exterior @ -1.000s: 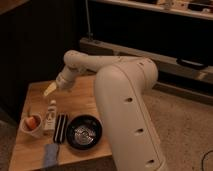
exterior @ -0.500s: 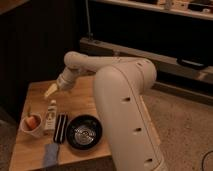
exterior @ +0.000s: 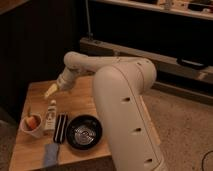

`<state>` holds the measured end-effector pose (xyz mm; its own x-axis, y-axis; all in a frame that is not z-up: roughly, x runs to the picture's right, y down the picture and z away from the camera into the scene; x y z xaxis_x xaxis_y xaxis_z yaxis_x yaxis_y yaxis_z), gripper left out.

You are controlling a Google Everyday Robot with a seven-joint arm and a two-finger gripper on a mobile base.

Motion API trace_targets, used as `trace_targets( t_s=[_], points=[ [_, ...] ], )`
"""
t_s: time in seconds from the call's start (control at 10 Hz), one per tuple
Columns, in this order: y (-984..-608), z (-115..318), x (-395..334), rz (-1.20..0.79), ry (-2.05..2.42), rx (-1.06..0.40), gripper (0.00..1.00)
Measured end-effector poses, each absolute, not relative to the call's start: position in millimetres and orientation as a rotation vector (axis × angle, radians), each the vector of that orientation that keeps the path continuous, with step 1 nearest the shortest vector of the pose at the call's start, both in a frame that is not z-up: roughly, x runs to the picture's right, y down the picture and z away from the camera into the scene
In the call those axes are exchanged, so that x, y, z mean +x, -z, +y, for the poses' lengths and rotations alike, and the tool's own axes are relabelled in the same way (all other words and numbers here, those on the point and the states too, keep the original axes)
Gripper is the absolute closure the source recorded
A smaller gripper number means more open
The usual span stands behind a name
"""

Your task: Place the bottle in the ceramic bowl

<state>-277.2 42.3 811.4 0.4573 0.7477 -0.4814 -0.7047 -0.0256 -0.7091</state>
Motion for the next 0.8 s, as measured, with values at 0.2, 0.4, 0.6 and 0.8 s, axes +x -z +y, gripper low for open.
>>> trace_targets(
  t_s=[0.2,0.4,0.6,0.8],
  points=[
    [-812.1,52.1,-282.7,-0.035,-1.175,-1.078,0.20],
    [-814.9,64.4,-294.7,-0.015,-1.167,-1.067,0.20],
    [-821.8,73.8,-310.3,0.004,-1.157,-1.060,0.20],
    [-828.6,91.0,-340.3,0.027,-1.134,-1.060,0.20]
  ],
)
